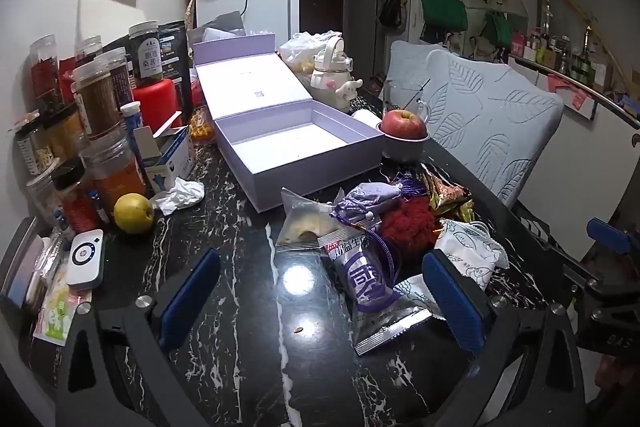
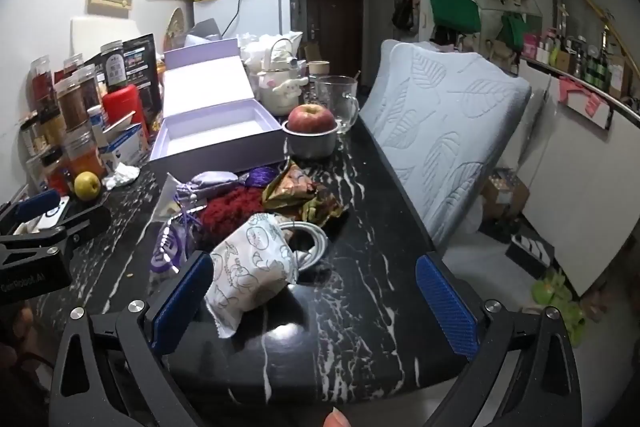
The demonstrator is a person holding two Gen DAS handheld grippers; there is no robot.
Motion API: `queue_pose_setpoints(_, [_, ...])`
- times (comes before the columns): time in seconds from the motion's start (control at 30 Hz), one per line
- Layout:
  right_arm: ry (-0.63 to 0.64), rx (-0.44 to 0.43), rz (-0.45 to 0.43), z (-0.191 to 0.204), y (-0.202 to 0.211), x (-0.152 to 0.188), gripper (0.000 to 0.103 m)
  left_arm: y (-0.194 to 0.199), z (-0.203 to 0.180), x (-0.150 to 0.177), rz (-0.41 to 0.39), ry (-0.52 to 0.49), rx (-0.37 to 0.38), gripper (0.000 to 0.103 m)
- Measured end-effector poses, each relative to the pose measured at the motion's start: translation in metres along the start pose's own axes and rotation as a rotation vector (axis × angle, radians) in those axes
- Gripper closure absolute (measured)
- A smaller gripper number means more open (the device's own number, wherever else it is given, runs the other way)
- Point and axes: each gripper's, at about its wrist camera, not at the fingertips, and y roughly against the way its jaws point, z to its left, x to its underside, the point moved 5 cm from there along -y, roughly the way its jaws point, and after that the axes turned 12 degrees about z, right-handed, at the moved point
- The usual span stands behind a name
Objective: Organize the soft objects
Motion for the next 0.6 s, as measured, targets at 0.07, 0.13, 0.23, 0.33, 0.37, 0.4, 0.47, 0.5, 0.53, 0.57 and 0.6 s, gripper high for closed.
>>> queue_pose_setpoints(0.07, [0.002, 0.001, -0.002, 0.0007, 0.0005, -0.0004, 0.000, -0.0002, -0.0008, 0.0004, 0.000, -0.001, -0.004, 0.000])
queue_pose_setpoints(0.13, [0.006, 0.003, -0.003, 0.0012, 0.0013, -0.0008, 0.000, -0.0012, -0.0013, 0.0008, 0.005, 0.000, -0.003, 0.000])
queue_pose_setpoints(0.23, [0.010, 0.002, -0.001, 0.0020, 0.0009, -0.0010, 0.000, -0.0020, -0.0013, 0.0010, 0.007, 0.000, 0.001, 0.000])
queue_pose_setpoints(0.33, [0.013, -0.004, 0.000, 0.0032, 0.0005, -0.0017, 0.000, -0.0028, -0.0025, 0.0016, 0.006, -0.003, 0.000, 0.000])
queue_pose_setpoints(0.37, [0.015, -0.006, 0.000, 0.0041, 0.0003, -0.0019, 0.000, -0.0031, -0.0027, 0.0015, 0.007, -0.003, 0.000, 0.000])
queue_pose_setpoints(0.4, [0.017, -0.008, -0.001, 0.0048, 0.0003, -0.0021, 0.000, -0.0032, -0.0029, 0.0014, 0.007, -0.003, 0.001, 0.000])
queue_pose_setpoints(0.47, [0.021, -0.009, -0.003, 0.0056, 0.0005, -0.0025, 0.000, -0.0034, -0.0034, 0.0012, 0.007, -0.002, 0.004, 0.000])
queue_pose_setpoints(0.5, [0.023, -0.011, -0.004, 0.0065, 0.0004, -0.0030, 0.000, -0.0038, -0.0038, 0.0012, 0.008, -0.001, 0.006, 0.000])
queue_pose_setpoints(0.53, [0.025, -0.012, -0.004, 0.0069, 0.0003, -0.0030, 0.000, -0.0041, -0.0033, 0.0015, 0.008, 0.000, 0.007, 0.000])
queue_pose_setpoints(0.57, [0.027, -0.013, -0.003, 0.0075, 0.0002, -0.0029, 0.000, -0.0044, -0.0036, 0.0017, 0.010, 0.001, 0.008, 0.000])
queue_pose_setpoints(0.6, [0.029, -0.012, -0.003, 0.0076, 0.0000, -0.0028, 0.000, -0.0042, -0.0032, 0.0019, 0.010, 0.001, 0.010, 0.000])
